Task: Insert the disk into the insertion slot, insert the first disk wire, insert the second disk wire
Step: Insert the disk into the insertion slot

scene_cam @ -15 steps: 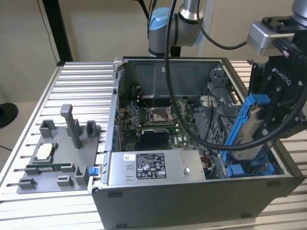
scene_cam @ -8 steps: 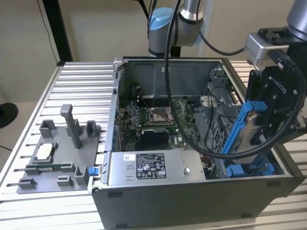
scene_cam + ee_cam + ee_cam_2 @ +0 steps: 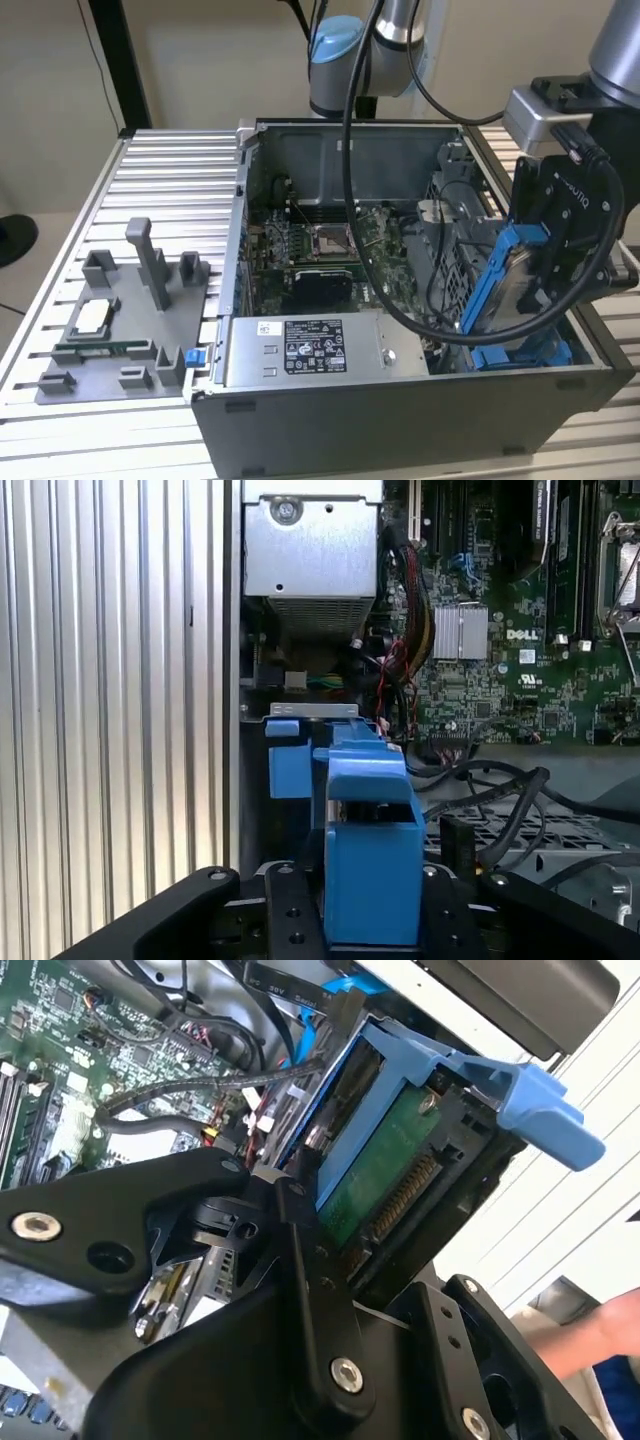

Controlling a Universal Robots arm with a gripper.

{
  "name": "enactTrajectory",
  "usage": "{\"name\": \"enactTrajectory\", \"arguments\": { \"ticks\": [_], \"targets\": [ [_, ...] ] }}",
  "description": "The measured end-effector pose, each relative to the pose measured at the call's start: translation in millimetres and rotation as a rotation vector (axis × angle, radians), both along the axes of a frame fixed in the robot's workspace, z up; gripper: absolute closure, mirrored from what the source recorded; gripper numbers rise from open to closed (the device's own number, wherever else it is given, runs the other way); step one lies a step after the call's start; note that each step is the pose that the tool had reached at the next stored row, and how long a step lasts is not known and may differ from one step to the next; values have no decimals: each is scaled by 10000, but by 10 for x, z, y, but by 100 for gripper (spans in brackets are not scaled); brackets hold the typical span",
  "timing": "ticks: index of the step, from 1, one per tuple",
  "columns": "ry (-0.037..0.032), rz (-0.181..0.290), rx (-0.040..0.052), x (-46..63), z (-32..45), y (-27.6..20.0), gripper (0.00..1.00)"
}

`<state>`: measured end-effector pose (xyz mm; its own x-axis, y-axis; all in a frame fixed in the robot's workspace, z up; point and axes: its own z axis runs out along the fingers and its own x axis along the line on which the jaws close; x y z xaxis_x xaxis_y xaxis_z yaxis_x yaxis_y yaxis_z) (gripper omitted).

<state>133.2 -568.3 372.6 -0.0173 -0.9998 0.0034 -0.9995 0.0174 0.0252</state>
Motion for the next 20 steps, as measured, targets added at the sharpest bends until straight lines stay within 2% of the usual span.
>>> {"name": "enactTrajectory", "arguments": {
  "ticks": [4, 11, 20],
  "targets": [
    [5, -2, 0, -1, 21, -1, 0],
    [25, -2, -1, -1, 298, 0, 0],
    [25, -2, 0, -3, 313, 5, 0]
  ]
}}
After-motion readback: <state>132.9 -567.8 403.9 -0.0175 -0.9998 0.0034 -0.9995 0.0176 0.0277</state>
